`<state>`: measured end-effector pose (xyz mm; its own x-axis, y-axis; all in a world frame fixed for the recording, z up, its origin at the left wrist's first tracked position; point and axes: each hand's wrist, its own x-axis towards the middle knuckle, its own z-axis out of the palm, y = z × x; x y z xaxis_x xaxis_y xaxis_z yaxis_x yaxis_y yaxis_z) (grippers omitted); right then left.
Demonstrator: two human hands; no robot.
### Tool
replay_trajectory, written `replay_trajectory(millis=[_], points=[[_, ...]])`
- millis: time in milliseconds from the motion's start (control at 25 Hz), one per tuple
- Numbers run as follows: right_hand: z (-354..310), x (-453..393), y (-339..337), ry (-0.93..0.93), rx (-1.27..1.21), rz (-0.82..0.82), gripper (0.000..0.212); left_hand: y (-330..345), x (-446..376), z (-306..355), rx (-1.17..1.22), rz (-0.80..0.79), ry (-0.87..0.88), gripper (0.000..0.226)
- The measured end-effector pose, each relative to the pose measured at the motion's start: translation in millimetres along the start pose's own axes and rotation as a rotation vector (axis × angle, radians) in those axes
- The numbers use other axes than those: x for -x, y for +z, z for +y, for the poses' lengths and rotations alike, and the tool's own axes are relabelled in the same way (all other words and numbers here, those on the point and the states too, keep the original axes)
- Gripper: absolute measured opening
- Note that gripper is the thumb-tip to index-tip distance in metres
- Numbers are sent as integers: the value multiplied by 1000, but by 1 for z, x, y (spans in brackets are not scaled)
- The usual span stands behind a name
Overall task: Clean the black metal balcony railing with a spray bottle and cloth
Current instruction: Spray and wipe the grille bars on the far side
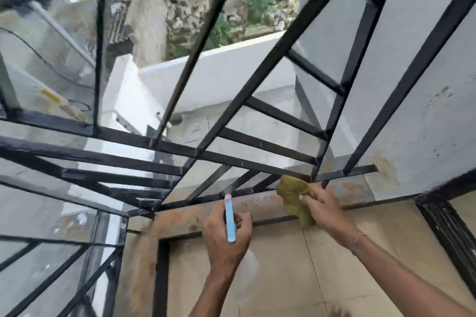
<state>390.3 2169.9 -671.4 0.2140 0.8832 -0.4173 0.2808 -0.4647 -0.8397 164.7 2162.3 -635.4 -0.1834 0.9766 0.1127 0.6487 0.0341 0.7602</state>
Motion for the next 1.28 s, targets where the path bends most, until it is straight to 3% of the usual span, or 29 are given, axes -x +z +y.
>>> replay_trajectory(millis=[200,560,800,1280], points=[[-36,49,-23,123,-132,-65,25,-30,3,49,30,-83,-16,35],[-65,89,-26,207,-153,-21,24,-37,-8,67,-20,-191,-71,25],[-81,64,-13,152,-166,-7,23,-16,-24,48,-55,-304,-93,22],[-73,26,-20,154,-94,0,20,22,-25,35,-58,-300,-150,23]])
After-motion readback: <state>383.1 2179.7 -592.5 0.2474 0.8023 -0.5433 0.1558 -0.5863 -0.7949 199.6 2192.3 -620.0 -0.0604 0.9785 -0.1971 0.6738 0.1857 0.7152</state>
